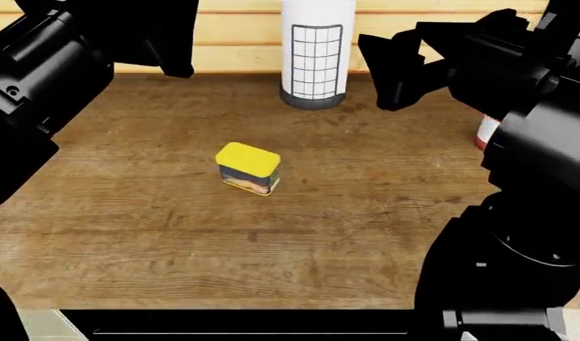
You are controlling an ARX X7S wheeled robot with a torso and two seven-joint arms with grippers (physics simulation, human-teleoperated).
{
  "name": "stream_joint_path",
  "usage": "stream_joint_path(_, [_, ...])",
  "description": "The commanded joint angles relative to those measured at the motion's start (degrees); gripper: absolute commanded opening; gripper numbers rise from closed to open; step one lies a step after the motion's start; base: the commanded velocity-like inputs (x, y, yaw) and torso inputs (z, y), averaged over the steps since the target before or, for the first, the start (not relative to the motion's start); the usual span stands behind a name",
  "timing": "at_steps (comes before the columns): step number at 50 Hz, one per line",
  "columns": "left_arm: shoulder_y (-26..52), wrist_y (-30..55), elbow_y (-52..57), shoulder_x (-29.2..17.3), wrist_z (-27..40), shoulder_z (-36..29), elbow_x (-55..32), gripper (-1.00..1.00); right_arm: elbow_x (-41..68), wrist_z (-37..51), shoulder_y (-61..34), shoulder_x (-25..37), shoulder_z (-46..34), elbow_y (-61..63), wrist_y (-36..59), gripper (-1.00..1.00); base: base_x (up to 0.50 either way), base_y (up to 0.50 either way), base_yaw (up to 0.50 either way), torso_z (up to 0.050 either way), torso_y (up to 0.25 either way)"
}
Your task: Pick the cans from the counter and place them in their designated side in the cabinet.
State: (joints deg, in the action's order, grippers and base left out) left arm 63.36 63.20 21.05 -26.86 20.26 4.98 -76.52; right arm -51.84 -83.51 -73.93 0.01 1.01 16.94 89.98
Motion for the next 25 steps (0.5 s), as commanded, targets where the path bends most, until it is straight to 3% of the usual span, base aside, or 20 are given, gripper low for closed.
stream_joint_path(1, [0.33, -0.16, -0.14, -0.01, -0.09, -0.64, -0.08, 1.0, -6.31, -5.95, -0.58, 0.0, -0.07, -0.45, 0.01, 1.0, 0.0, 0.5, 0.0, 0.0, 0.0])
stream_joint_path(7, [0.38, -0.27, -0.19, -0.02, 0.04, -0.74, -0.32, 1.0, -6.92, -6.07, -0.84, 0.0, -0.42, -0.99, 0.01, 1.0, 0.0, 0.5, 0.0, 0.0, 0.0])
stream_joint_path(12, [0.32, -0.48, -0.29, -0.05, -0.09, -0.88, -0.29, 1.0, -7.33, -6.08, -1.34, 0.01, -0.92, -0.79, 0.0, 1.0, 0.06, 0.01, 0.0, 0.0, 0.0])
stream_joint_path(25, [0.25, -0.95, -0.33, -0.07, -0.29, -1.12, -0.55, 1.0, -7.12, -6.42, -1.95, 0.04, -1.42, -0.08, -0.01, 1.0, 0.47, 0.0, 0.0, 0.0, 0.0])
